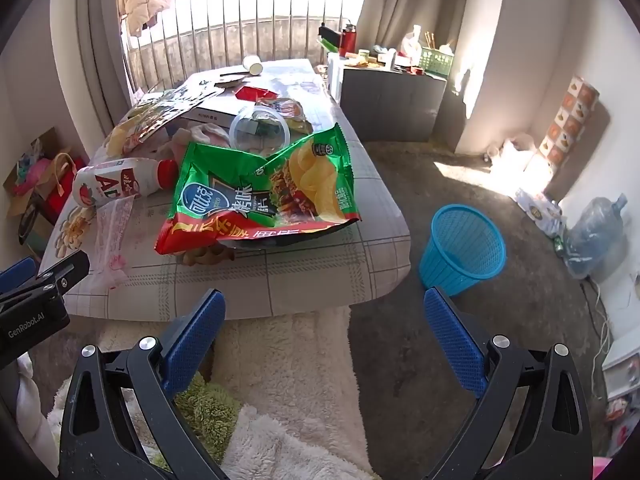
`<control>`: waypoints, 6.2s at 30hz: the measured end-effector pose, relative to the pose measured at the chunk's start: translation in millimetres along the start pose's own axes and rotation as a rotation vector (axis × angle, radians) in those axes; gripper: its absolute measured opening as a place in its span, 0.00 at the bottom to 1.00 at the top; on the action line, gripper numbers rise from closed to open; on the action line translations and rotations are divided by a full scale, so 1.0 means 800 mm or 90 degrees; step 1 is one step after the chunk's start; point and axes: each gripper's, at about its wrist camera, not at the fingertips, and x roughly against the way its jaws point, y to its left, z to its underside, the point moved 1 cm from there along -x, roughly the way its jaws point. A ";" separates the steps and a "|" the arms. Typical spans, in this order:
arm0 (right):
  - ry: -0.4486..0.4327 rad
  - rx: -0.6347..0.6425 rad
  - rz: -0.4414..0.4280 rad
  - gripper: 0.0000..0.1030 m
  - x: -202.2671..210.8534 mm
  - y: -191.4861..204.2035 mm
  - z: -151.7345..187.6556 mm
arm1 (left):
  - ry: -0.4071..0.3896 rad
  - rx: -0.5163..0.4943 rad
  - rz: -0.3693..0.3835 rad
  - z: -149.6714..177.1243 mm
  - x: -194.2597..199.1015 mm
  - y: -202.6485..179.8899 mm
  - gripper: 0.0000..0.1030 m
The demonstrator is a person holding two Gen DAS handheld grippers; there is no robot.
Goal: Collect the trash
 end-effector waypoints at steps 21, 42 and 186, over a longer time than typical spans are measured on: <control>-0.008 0.001 -0.004 0.92 -0.001 0.003 -0.006 | -0.003 0.002 -0.007 0.001 0.005 0.007 0.95; -0.011 0.000 -0.005 0.92 0.001 0.003 -0.008 | -0.003 0.000 -0.010 -0.002 0.002 0.007 0.95; -0.094 -0.530 -0.032 0.09 -0.060 -0.459 -0.005 | 0.007 -0.401 0.440 -0.206 -0.073 -0.430 0.12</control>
